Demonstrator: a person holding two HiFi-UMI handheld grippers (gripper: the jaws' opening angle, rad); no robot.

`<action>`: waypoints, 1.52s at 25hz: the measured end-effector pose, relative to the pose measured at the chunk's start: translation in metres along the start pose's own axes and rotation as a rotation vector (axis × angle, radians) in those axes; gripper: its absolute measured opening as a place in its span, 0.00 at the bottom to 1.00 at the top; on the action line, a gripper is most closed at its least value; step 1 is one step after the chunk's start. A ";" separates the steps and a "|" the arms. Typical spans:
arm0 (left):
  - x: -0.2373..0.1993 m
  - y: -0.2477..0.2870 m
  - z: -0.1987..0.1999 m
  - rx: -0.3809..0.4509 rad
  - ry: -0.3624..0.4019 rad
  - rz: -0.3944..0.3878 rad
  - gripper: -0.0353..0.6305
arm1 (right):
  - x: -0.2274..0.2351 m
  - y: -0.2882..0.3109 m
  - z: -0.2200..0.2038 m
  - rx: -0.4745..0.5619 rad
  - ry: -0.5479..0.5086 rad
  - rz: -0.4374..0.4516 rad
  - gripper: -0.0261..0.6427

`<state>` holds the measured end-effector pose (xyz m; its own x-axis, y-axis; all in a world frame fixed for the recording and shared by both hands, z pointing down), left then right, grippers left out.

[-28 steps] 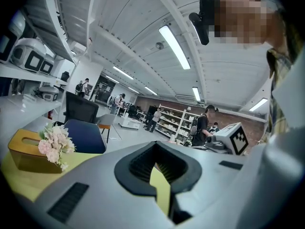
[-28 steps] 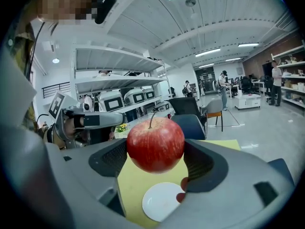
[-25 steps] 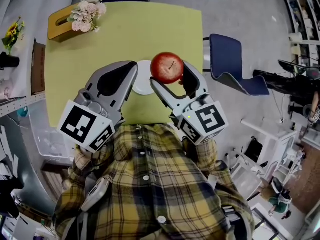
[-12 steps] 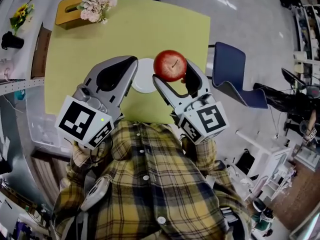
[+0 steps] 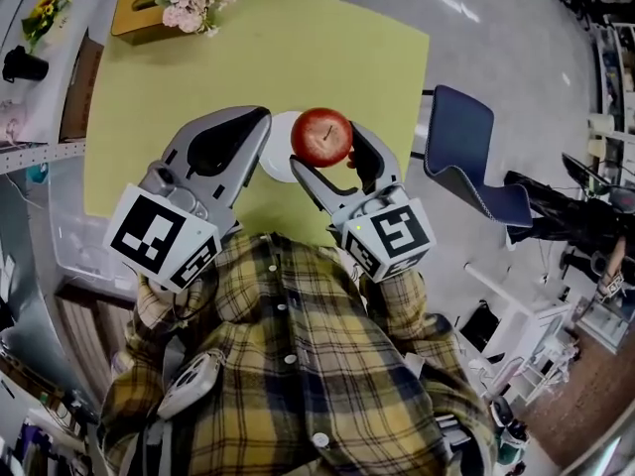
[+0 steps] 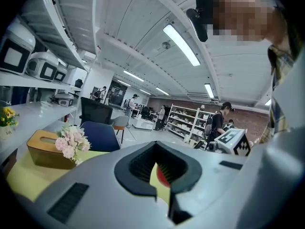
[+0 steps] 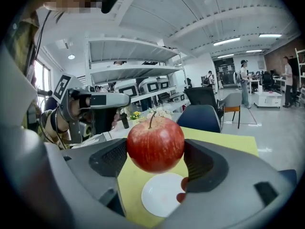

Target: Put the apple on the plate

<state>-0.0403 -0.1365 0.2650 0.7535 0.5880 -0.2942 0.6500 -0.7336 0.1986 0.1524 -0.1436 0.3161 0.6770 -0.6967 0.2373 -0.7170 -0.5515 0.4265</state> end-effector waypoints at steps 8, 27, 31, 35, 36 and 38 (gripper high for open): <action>-0.008 0.004 -0.020 -0.051 -0.021 0.010 0.05 | 0.005 0.030 -0.041 -0.078 0.048 0.025 0.58; -0.014 0.006 -0.054 -0.169 -0.073 0.065 0.05 | 0.030 0.081 -0.126 -0.197 0.118 0.026 0.58; -0.016 0.006 -0.057 -0.172 -0.087 0.073 0.05 | 0.034 0.087 -0.136 -0.222 0.104 0.032 0.58; -0.018 0.005 -0.058 -0.174 -0.092 0.082 0.05 | 0.035 0.091 -0.144 -0.234 0.069 0.042 0.58; -0.018 0.005 -0.058 -0.174 -0.092 0.081 0.05 | 0.034 0.092 -0.145 -0.232 0.059 0.046 0.58; -0.018 0.006 -0.057 -0.174 -0.092 0.078 0.05 | 0.034 0.091 -0.145 -0.228 0.049 0.053 0.58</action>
<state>-0.0443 -0.1318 0.3246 0.7951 0.4921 -0.3546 0.6034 -0.7012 0.3799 0.1341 -0.1509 0.4899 0.6504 -0.6957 0.3048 -0.6996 -0.3926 0.5970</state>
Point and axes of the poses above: the fingertips, and each gripper's own axes: y forward along the fingers, x to its right, z out of its top, the point moved 9 cm from there along -y, backward along the fingers, and after that the axes turned 2 degrees about y, right-handed, at the moved point
